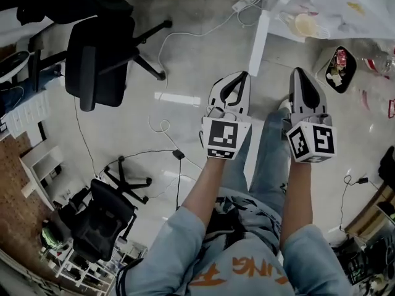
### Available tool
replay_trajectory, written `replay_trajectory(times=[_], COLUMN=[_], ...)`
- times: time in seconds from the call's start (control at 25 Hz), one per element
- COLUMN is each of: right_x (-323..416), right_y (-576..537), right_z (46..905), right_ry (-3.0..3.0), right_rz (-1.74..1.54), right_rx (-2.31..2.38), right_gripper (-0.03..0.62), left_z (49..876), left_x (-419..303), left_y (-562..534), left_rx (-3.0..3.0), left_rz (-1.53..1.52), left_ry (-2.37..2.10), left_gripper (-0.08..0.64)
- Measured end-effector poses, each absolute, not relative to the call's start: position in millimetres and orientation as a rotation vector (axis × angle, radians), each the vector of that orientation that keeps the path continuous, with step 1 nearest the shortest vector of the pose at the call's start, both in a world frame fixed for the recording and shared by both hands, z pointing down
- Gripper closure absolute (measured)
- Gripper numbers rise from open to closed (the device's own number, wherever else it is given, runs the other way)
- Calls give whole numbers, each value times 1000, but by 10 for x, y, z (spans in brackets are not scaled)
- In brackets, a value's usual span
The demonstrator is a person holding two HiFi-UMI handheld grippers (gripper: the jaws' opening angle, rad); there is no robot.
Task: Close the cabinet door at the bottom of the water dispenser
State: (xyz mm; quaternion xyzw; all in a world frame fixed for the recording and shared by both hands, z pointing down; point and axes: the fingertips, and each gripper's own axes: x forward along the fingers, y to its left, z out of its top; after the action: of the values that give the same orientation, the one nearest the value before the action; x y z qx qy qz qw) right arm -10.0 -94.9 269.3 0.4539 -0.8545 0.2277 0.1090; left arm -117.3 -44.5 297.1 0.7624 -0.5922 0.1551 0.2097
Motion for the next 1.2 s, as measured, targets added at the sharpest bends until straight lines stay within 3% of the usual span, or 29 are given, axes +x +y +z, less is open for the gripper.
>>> replay_trajectory(times=[0.56, 1.2], right_x=[-237, -364], right_y=[-317, 4], right_z=[4096, 5370], right_ry=[-2442, -2333], right_rz=[696, 702], right_rx=[1063, 1096], right_gripper=[563, 563], left_z=[4162, 5053], left_x=[-1144, -1241], left_y=[-104, 21], left_rx=[2112, 2078], left_rz=[672, 688], left_ry=[-1592, -1494], left_gripper=[540, 540])
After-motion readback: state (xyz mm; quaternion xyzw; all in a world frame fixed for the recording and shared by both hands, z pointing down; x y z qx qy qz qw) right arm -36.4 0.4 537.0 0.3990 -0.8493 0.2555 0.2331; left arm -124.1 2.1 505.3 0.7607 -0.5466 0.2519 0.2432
